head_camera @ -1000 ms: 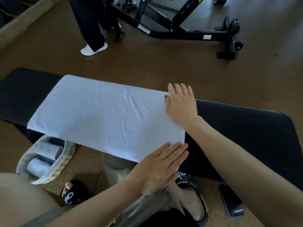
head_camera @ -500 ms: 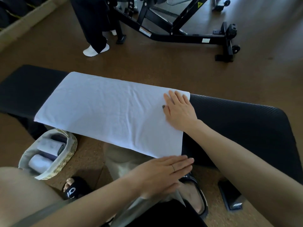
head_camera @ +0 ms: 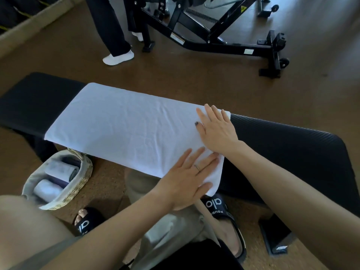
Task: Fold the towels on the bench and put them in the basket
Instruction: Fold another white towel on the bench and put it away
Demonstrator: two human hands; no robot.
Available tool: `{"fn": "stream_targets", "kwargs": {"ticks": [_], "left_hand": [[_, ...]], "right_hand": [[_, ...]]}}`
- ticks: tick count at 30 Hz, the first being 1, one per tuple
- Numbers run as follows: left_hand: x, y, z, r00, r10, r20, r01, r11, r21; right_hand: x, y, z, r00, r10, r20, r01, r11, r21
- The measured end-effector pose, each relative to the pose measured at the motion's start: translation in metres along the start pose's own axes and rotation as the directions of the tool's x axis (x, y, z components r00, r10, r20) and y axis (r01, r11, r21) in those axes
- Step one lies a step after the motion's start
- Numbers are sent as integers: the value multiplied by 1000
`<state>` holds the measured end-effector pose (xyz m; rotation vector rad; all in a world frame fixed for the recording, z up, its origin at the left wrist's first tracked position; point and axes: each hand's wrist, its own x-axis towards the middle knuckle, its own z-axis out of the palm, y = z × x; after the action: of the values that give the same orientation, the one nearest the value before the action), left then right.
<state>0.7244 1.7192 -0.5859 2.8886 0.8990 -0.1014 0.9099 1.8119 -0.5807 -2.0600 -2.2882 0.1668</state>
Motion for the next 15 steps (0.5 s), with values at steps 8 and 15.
{"fn": "stream_targets", "kwargs": {"ticks": [8, 15], "left_hand": [[-15, -59, -22, 958, -193, -214, 157, 972, -172], [-29, -145, -11, 745, -664, 63, 667, 740, -86]], "right_hand": [[-4, -15, -5, 996, 55, -74, -54, 998, 14], [2, -123, 17, 994, -109, 8, 107, 989, 107]]}}
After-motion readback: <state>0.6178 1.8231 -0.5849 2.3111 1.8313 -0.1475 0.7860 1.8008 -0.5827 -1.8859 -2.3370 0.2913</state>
